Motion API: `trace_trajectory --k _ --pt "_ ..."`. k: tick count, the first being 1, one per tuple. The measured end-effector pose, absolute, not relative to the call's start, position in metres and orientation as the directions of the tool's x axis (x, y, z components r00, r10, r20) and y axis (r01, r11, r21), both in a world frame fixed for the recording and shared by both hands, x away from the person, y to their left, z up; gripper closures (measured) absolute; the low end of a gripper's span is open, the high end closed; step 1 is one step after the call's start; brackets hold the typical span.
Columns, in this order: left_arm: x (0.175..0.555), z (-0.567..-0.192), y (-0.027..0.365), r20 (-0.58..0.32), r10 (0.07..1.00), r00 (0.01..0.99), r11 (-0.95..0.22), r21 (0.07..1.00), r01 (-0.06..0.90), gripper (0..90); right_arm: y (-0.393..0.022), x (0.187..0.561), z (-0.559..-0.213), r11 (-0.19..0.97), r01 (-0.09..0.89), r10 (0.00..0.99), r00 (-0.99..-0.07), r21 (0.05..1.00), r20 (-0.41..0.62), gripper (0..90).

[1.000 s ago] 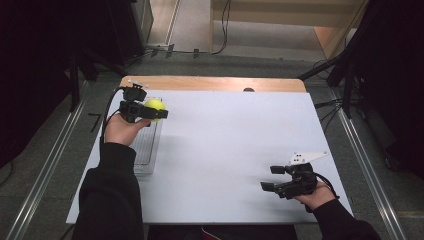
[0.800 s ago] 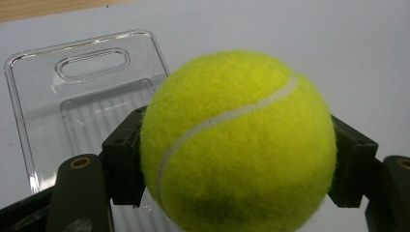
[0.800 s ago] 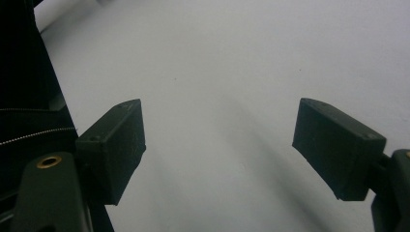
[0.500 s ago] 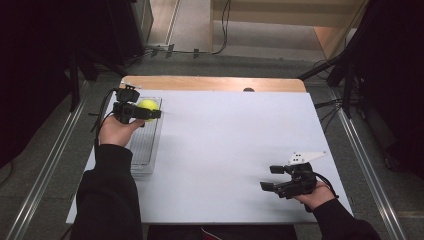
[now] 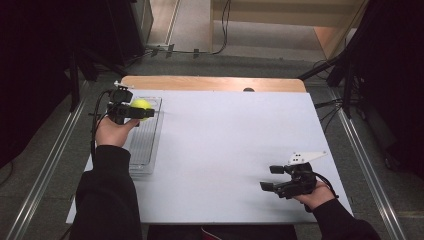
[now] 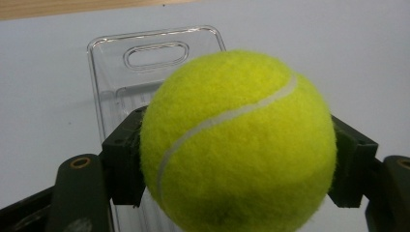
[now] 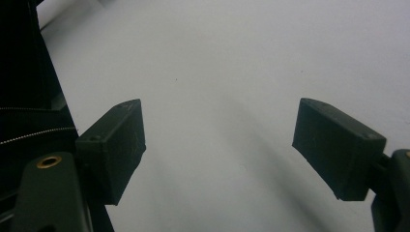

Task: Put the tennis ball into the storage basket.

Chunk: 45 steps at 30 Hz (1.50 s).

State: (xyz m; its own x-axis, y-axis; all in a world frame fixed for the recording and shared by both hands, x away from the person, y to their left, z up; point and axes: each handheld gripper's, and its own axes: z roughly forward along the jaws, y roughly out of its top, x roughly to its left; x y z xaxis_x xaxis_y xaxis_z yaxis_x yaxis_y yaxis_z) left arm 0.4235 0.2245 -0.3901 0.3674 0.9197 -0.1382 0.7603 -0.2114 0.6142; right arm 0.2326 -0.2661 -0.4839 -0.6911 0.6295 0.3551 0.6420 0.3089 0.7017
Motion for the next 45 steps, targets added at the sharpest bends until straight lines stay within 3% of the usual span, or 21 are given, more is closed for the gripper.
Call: trace_trajectory --k 45 --pt "0.436 -0.426 0.223 -0.127 0.944 0.304 -0.190 0.545 0.817 26.5 -0.266 0.234 -0.483 0.311 0.637 0.625 -0.696 0.705 0.353 17.1"
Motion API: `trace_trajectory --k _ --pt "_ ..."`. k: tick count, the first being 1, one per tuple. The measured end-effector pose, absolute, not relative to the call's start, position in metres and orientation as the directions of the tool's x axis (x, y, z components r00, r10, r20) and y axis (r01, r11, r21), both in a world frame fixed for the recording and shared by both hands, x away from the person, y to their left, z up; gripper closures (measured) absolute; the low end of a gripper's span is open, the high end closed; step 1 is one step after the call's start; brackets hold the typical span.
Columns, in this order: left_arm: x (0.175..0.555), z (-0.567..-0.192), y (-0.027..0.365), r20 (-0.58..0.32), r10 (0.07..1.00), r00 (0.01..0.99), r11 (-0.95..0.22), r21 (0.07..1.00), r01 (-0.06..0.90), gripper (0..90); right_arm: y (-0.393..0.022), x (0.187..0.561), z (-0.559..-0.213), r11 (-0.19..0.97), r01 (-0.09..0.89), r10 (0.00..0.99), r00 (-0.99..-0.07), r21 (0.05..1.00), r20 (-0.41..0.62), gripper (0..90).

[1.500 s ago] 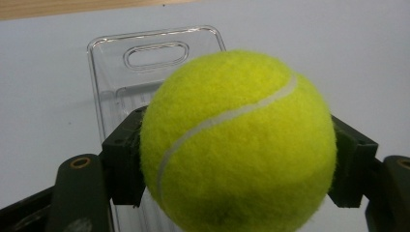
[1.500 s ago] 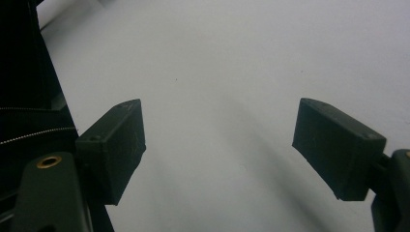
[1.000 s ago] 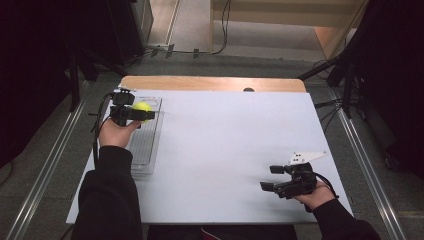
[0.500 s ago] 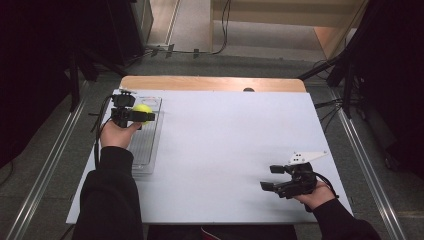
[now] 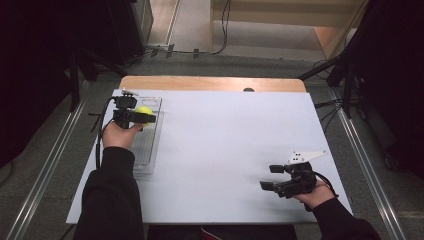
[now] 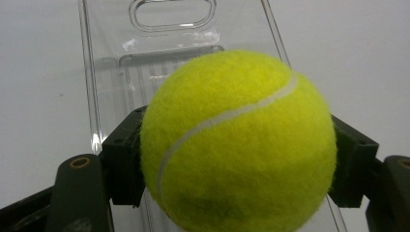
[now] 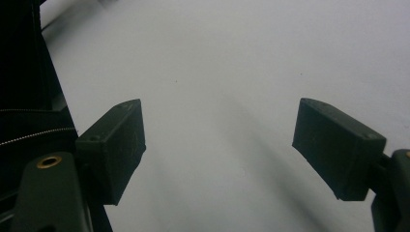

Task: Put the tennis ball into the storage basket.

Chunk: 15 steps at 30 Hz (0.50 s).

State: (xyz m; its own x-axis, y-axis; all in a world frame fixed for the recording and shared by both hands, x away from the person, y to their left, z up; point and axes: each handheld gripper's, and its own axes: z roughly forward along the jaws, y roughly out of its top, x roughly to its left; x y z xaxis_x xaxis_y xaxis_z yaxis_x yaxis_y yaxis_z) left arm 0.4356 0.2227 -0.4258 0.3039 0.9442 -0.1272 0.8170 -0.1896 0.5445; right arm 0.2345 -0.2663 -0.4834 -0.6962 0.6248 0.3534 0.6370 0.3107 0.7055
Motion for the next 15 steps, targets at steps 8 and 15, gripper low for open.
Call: trace_trajectory --k 8,15 --pt "0.4366 -0.4284 0.2231 -0.136 0.944 0.300 -0.184 0.538 0.822 26.4 -0.2669 0.2337 -0.4832 0.308 0.640 0.627 -0.693 0.704 0.356 17.1" --pt "0.4369 -0.4297 0.2232 -0.134 0.946 0.296 -0.183 0.534 0.826 26.2 -0.2663 0.2343 -0.4834 0.311 0.637 0.625 -0.696 0.705 0.353 17.1"
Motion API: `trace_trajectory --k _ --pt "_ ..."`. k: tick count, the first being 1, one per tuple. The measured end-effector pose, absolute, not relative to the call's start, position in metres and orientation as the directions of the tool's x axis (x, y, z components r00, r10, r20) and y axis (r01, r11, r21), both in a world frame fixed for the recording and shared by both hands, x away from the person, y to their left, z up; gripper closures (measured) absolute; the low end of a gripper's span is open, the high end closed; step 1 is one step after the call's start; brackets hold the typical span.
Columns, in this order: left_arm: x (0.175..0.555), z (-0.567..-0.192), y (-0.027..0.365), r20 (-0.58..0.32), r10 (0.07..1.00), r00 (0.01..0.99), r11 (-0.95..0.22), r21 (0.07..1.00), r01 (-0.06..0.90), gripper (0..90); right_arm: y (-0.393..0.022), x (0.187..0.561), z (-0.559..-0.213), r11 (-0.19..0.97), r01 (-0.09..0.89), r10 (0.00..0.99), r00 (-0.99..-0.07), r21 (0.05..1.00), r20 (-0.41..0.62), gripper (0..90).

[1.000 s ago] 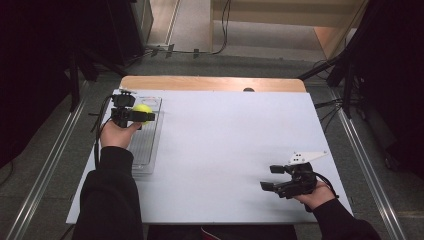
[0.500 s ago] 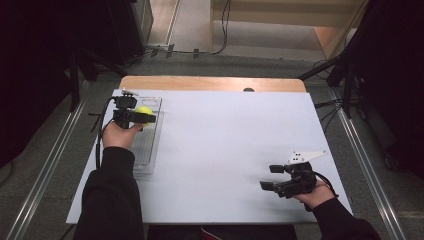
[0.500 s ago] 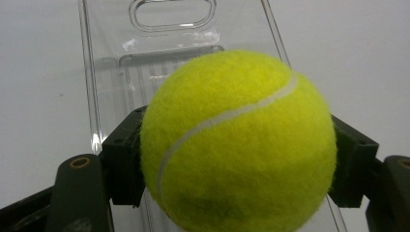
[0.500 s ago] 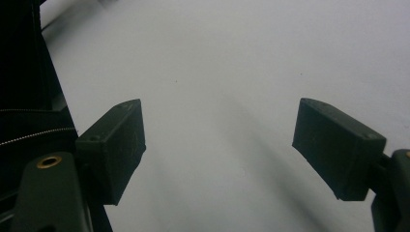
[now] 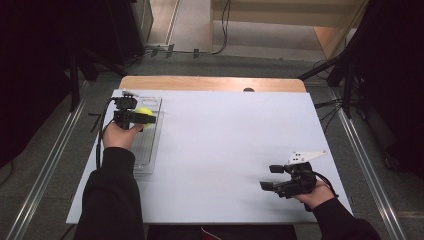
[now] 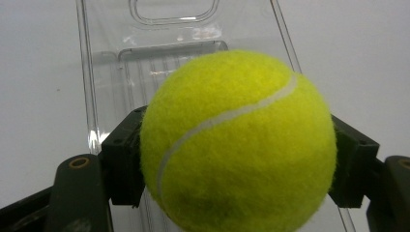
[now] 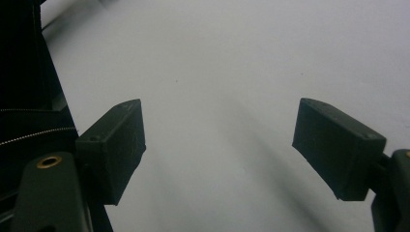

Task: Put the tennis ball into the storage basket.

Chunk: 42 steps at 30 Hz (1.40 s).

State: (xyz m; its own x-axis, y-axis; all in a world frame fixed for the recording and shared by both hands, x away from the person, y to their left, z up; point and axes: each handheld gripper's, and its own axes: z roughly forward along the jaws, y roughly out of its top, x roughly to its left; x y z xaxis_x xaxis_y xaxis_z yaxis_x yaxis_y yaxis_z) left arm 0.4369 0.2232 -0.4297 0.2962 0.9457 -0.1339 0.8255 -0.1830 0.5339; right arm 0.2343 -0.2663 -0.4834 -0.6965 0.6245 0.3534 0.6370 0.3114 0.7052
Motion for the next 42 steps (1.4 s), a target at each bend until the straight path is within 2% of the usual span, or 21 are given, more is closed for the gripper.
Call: trace_trajectory --k 12,17,22,42 --pt "0.438 -0.431 0.224 -0.141 0.943 0.302 -0.186 0.528 0.829 25.6 -0.267 0.234 -0.483 0.309 0.639 0.626 -0.694 0.704 0.355 17.1" --pt "0.437 -0.424 0.228 -0.189 0.935 0.300 -0.150 0.554 0.819 18.7 -0.266 0.234 -0.484 0.311 0.639 0.625 -0.695 0.704 0.355 17.1" --pt "0.435 -0.418 0.229 -0.201 0.930 0.307 -0.145 0.567 0.811 17.6 -0.266 0.234 -0.484 0.311 0.640 0.626 -0.694 0.703 0.355 17.1" --pt "0.424 -0.383 0.221 -0.205 0.907 0.367 -0.179 0.603 0.777 17.5 -0.267 0.234 -0.483 0.310 0.640 0.626 -0.694 0.703 0.356 17.1"
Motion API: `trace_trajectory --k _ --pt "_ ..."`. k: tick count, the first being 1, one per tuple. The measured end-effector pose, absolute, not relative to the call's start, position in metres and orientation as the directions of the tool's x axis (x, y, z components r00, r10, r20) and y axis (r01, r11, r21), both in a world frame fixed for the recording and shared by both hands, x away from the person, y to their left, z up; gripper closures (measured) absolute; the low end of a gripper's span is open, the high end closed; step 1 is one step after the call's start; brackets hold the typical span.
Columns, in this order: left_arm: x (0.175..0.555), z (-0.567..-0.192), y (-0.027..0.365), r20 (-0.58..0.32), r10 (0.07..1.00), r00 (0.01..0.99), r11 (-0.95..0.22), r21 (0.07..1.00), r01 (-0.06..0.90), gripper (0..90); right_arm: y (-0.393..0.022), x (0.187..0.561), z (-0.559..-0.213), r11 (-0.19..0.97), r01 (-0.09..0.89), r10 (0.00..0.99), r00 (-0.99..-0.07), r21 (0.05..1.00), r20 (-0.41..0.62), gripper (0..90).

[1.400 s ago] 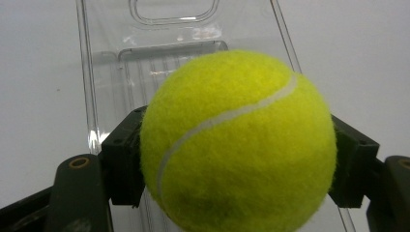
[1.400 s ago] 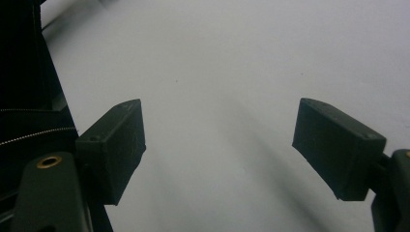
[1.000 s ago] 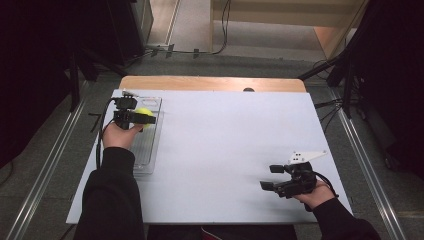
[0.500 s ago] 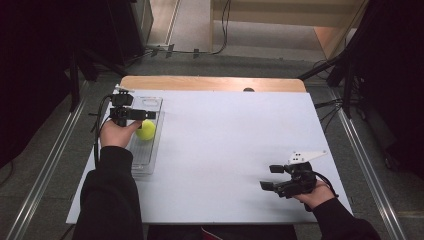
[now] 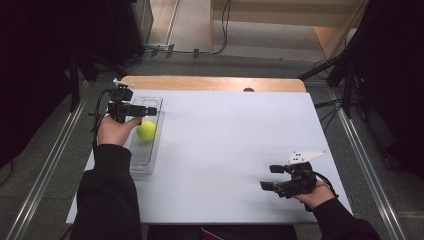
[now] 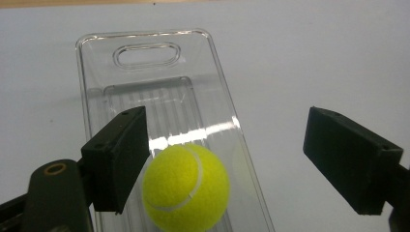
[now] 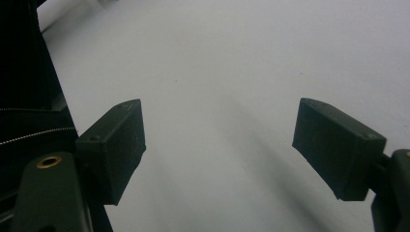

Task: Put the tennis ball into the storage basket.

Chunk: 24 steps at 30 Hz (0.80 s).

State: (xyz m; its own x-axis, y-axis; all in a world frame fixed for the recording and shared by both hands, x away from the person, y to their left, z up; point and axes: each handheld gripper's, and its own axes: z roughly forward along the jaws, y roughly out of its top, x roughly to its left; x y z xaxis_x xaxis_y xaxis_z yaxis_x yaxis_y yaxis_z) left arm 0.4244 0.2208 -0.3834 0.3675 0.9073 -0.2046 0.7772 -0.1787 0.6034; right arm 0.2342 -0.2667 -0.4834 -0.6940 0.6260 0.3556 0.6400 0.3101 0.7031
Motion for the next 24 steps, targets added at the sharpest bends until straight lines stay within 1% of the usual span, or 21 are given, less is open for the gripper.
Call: trace_trajectory --k 12,24 --pt "0.417 -0.374 0.213 -0.216 0.883 0.417 -0.213 0.607 0.765 17.6 -0.267 0.235 -0.483 0.306 0.638 0.625 -0.694 0.707 0.356 17.1" --pt "0.411 -0.374 0.204 -0.229 0.846 0.482 -0.259 0.614 0.746 18.1 -0.267 0.235 -0.483 0.306 0.638 0.626 -0.694 0.707 0.355 17.1"
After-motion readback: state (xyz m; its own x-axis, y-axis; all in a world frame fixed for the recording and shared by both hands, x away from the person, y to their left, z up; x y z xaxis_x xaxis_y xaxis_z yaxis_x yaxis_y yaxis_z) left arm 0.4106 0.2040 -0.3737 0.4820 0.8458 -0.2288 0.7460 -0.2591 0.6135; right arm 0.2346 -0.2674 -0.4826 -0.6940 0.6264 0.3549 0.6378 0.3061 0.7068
